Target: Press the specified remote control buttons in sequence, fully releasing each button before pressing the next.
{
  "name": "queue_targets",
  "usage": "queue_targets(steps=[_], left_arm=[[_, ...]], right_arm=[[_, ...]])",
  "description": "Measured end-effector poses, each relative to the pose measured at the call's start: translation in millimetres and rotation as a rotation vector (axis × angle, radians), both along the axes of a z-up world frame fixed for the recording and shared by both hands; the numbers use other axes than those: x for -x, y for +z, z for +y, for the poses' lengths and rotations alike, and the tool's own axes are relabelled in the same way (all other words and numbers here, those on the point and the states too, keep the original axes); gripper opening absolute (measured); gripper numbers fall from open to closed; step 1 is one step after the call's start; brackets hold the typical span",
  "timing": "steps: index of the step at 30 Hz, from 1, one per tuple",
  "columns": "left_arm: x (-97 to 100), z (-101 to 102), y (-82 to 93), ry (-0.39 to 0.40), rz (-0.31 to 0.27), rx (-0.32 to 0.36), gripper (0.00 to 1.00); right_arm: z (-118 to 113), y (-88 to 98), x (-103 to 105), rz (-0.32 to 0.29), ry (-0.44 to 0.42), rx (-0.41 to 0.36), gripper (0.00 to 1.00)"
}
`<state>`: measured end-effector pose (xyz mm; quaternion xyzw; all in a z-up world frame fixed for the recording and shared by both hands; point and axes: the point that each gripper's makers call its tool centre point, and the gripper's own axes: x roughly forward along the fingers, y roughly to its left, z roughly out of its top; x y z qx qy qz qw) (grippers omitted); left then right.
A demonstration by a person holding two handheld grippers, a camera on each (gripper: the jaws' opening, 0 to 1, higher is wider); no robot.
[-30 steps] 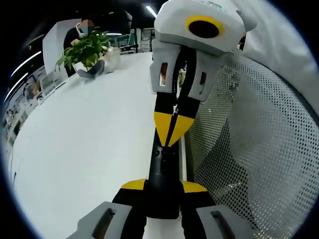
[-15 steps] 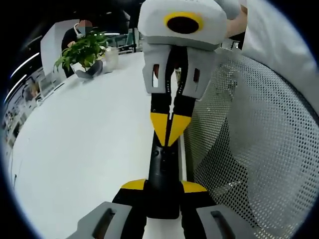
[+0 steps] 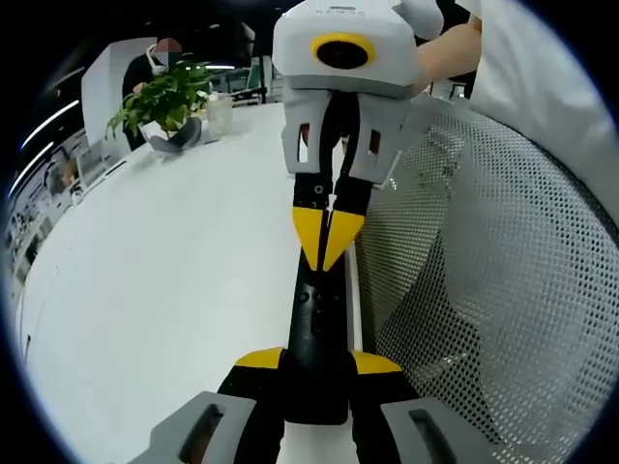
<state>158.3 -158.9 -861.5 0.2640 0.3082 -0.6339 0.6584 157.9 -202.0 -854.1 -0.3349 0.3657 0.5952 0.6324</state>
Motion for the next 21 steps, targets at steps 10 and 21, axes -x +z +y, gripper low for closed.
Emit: queue_targets(steps=[10,21], left_arm=[[-0.1,1.7,0.4,0.024,0.007,0.076,0.24],[0.1,0.0,1.0,0.019,-0.015,0.105,0.24]], right_arm=[[0.6,-1.9,0.2,-0.037,0.035,0.062,0.00],[-0.8,0.6,-0.7,0.036,0.015,-0.020,0.00]])
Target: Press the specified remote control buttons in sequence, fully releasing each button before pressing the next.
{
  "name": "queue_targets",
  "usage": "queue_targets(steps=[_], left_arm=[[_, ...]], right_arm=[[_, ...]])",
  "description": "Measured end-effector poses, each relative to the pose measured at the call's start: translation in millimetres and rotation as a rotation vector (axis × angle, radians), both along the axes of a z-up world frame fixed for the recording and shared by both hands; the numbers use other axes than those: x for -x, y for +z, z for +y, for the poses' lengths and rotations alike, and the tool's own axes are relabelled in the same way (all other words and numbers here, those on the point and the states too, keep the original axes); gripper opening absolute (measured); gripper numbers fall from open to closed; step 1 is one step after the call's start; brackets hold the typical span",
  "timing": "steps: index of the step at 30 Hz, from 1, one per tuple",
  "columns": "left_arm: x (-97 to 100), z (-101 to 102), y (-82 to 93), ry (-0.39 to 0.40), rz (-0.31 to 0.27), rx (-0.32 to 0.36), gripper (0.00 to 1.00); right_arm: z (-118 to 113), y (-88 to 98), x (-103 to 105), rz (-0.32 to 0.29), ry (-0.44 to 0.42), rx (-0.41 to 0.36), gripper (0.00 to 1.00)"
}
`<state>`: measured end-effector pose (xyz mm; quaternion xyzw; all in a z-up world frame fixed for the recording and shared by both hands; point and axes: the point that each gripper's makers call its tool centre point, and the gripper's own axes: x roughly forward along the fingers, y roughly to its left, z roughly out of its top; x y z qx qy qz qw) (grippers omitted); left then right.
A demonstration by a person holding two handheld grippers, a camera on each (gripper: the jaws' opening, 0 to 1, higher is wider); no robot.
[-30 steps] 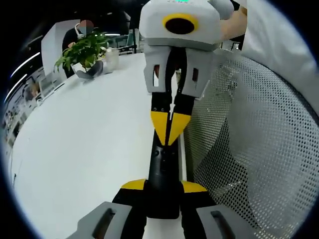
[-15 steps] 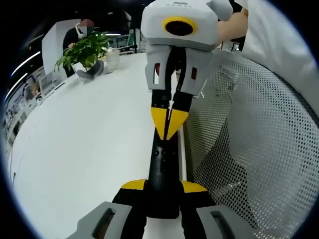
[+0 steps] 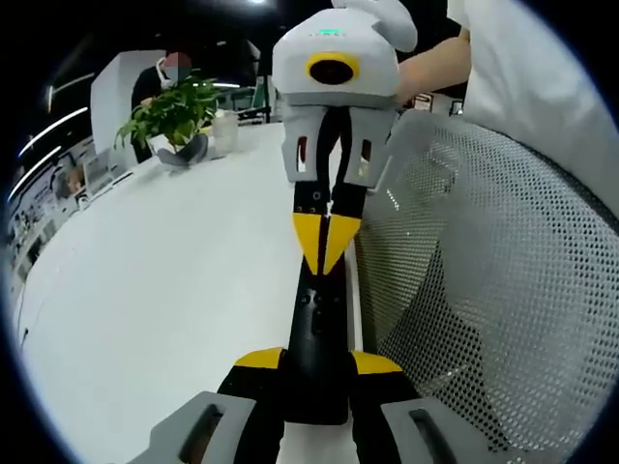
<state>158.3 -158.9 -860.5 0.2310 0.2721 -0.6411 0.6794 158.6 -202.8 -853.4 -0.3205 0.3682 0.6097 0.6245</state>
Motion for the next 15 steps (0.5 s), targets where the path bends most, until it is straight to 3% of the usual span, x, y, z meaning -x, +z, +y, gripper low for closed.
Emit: queue_targets(steps=[15], left_arm=[[-0.1,0,0.1,-0.002,-0.002,0.012,0.24]], right_arm=[[-11,-0.5,0,-0.038,-0.010,0.034,0.00]])
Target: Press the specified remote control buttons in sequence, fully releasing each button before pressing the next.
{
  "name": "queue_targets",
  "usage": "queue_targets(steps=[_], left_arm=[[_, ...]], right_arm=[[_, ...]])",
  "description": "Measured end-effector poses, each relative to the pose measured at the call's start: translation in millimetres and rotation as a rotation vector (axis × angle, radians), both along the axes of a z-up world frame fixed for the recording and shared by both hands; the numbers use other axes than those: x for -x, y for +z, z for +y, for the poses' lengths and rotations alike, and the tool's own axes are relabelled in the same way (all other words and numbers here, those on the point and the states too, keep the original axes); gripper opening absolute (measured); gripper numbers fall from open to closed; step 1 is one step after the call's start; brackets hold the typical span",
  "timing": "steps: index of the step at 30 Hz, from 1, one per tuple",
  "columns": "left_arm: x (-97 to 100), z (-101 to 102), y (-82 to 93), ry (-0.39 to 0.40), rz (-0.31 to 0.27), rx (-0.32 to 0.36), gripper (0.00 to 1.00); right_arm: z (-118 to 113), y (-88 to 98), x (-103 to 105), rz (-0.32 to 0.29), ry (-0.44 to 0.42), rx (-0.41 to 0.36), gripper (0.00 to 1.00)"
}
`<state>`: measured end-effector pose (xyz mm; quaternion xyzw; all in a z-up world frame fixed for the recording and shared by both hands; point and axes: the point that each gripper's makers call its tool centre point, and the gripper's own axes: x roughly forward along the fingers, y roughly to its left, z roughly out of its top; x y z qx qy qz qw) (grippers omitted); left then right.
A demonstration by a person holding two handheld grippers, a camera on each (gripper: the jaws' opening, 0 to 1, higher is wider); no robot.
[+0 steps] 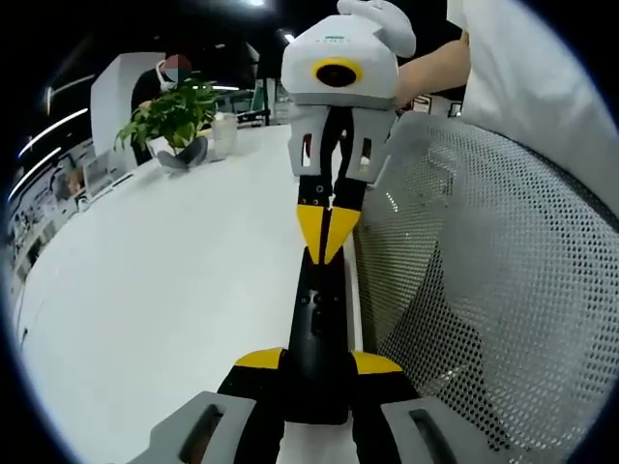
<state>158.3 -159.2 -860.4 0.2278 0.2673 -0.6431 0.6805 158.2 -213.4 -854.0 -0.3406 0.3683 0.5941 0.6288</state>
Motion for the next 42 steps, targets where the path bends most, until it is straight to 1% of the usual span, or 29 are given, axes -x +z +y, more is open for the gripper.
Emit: queue_targets(steps=[5,16,19,20,22,24,30,34,36,39,41,42], left_arm=[[-0.1,0,-0.2,-0.002,-0.002,-0.001,0.24],[-0.1,0,-0.2,-0.002,-0.004,-0.001,0.24],[0.0,0,-0.1,-0.002,-0.004,0.000,0.24],[0.0,0,0.0,-0.001,-0.003,0.001,0.24],[-0.1,0,0.1,-0.002,-0.003,0.002,0.24],[0.0,0,0.2,-0.002,-0.002,0.003,0.24],[-0.1,0,0.4,-0.002,-0.001,0.005,0.24],[0.0,0,0.4,-0.002,0.000,0.006,0.24],[0.1,0,0.5,-0.003,-0.001,0.007,0.24],[0.0,0,0.4,-0.005,-0.002,0.006,0.24],[0.1,0,0.3,-0.006,-0.004,0.004,0.24],[0.1,0,0.3,-0.006,-0.003,0.004,0.24]], right_arm=[[0,-0.4,-1,-0.003,0.006,0.014,0.00],[1,-0.3,-1,0.002,-0.027,0.000,0.00],[0,0.2,-2,0.016,-0.061,-0.027,0.00],[0,0.7,-2,0.027,-0.081,-0.046,0.00],[0,1.5,-2,0.032,-0.097,-0.075,0.00],[0,1.7,-2,0.045,-0.127,-0.093,0.00],[3,2.4,-3,0.056,-0.144,-0.114,0.00],[8,2.0,-2,0.048,-0.124,-0.120,0.00],[11,1.7,-1,0.035,-0.093,-0.105,0.00],[12,0.7,-1,0.013,-0.038,-0.068,0.00],[13,0.5,-1,0.010,-0.028,-0.046,0.00],[12,0.1,-1,-0.005,-0.005,-0.025,0.00]])
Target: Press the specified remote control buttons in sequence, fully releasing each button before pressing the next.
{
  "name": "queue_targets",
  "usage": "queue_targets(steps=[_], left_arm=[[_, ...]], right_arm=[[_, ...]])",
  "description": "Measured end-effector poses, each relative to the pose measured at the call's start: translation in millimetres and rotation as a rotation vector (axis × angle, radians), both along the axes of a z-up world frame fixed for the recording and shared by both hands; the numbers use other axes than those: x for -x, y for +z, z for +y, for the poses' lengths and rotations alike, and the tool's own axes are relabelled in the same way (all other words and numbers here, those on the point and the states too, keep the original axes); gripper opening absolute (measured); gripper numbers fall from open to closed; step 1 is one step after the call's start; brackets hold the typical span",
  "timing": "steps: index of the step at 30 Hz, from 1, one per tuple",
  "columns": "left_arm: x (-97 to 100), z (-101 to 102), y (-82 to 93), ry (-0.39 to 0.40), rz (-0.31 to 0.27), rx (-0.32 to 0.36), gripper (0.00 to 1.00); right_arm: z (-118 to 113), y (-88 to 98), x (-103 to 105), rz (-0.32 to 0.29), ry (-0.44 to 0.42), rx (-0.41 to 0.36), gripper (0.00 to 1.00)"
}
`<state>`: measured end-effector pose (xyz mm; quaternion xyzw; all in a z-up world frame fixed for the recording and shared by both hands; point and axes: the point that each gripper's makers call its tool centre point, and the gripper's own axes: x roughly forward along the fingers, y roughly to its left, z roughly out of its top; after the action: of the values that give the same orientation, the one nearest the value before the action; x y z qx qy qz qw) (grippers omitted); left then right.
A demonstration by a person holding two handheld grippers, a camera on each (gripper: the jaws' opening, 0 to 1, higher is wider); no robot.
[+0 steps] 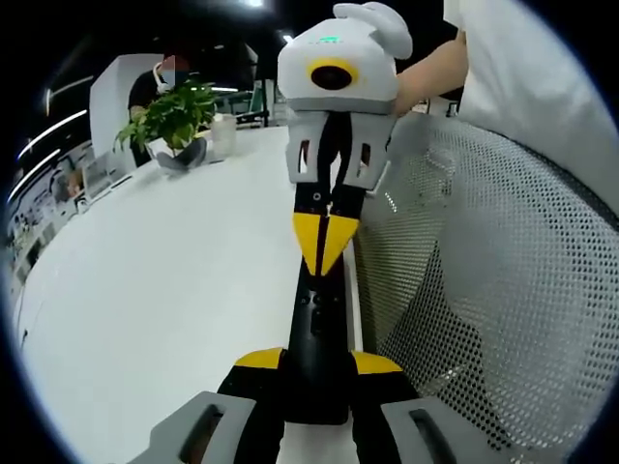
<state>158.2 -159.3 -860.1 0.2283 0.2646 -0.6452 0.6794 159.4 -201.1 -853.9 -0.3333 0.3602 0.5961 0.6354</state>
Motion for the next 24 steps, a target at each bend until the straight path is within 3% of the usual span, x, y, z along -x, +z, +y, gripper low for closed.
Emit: queue_targets(steps=[6,9,14,19,20,21,24], left_arm=[[-0.1,0,-0.4,0.004,-0.001,-0.004,0.24],[-0.1,0,-0.4,0.005,-0.001,-0.004,0.24],[0.0,0,-0.2,0.004,-0.003,-0.004,0.24],[0.0,-1,-0.2,0.006,-0.004,-0.003,0.24],[0.0,-1,-0.2,0.006,-0.004,-0.003,0.24],[0.0,0,-0.1,0.006,-0.003,-0.002,0.24],[0.1,-1,-0.2,0.005,-0.004,-0.002,0.24]], right_arm=[[0,-0.9,2,-0.093,0.037,0.028,0.00],[0,0.1,-1,-0.061,-0.029,-0.012,0.00],[2,2.3,-1,0.054,-0.154,-0.114,0.00],[11,5.6,3,0.047,-0.123,-0.131,0.00],[12,5.3,3,0.037,-0.113,-0.127,0.00],[8,0.0,1,0.002,-0.086,-0.070,0.00],[12,1.1,2,-0.009,-0.081,-0.078,0.00]])
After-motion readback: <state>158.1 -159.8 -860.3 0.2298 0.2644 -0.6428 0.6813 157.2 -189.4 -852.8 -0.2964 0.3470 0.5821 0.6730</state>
